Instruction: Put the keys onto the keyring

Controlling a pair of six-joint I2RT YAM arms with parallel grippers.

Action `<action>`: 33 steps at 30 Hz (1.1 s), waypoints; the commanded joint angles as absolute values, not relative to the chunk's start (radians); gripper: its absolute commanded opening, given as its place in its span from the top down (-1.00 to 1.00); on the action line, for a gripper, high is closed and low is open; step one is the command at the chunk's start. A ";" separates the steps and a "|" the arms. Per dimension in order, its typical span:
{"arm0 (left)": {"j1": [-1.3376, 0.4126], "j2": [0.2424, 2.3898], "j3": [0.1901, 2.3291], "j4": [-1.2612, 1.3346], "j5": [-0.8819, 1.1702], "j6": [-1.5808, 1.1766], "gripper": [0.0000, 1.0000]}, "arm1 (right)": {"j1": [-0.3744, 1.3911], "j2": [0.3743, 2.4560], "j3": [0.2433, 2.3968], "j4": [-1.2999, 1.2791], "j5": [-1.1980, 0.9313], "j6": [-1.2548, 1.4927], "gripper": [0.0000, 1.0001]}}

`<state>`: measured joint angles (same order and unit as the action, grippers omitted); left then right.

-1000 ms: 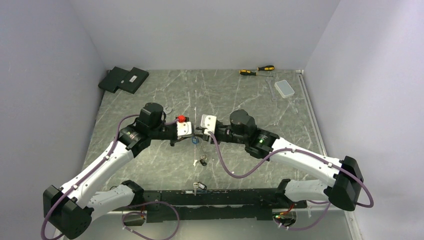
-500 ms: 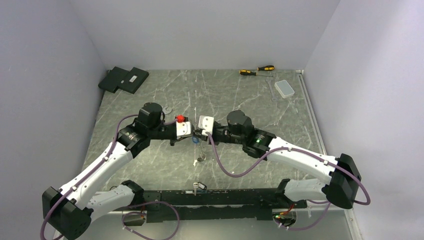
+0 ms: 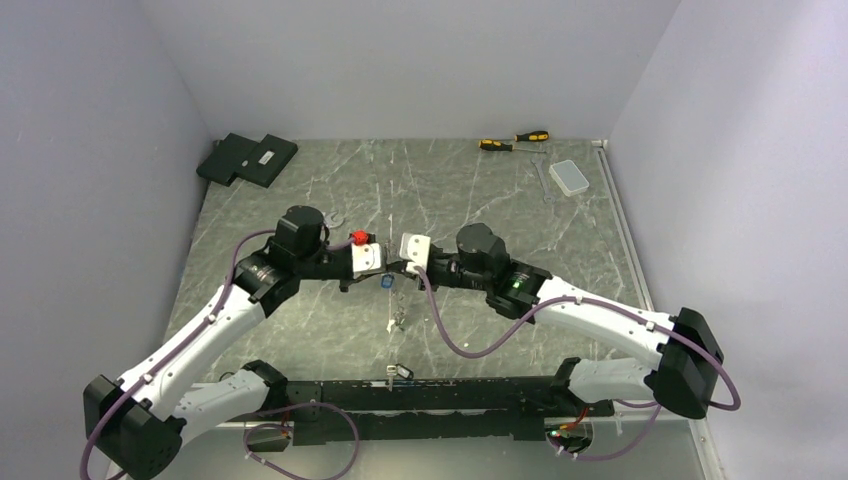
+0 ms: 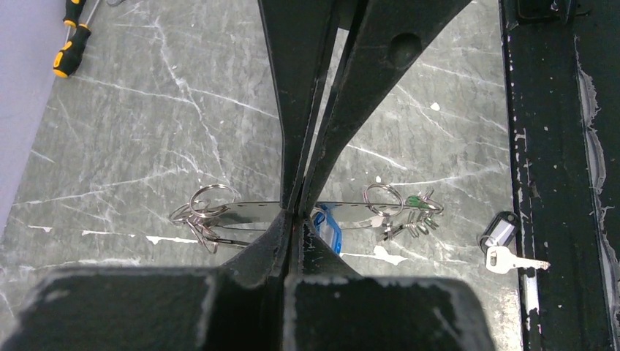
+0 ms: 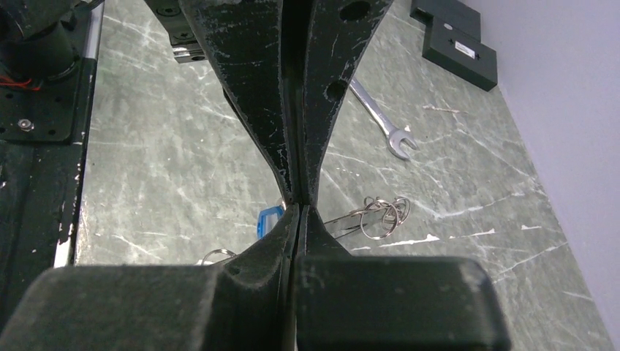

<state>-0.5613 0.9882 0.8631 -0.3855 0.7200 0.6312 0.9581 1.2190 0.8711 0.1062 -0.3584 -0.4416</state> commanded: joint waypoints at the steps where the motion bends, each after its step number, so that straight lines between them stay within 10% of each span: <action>1: -0.564 0.933 0.865 -0.280 0.764 0.599 0.85 | 0.952 1.173 0.834 0.208 -0.347 -0.419 1.00; 9: -0.563 0.901 0.848 -0.258 0.715 0.589 0.35 | 0.930 1.094 0.729 0.397 -0.336 -0.366 1.00; 33: -0.541 0.931 0.815 -0.081 0.877 0.440 0.40 | 0.882 1.056 0.641 0.755 -0.418 -0.176 1.00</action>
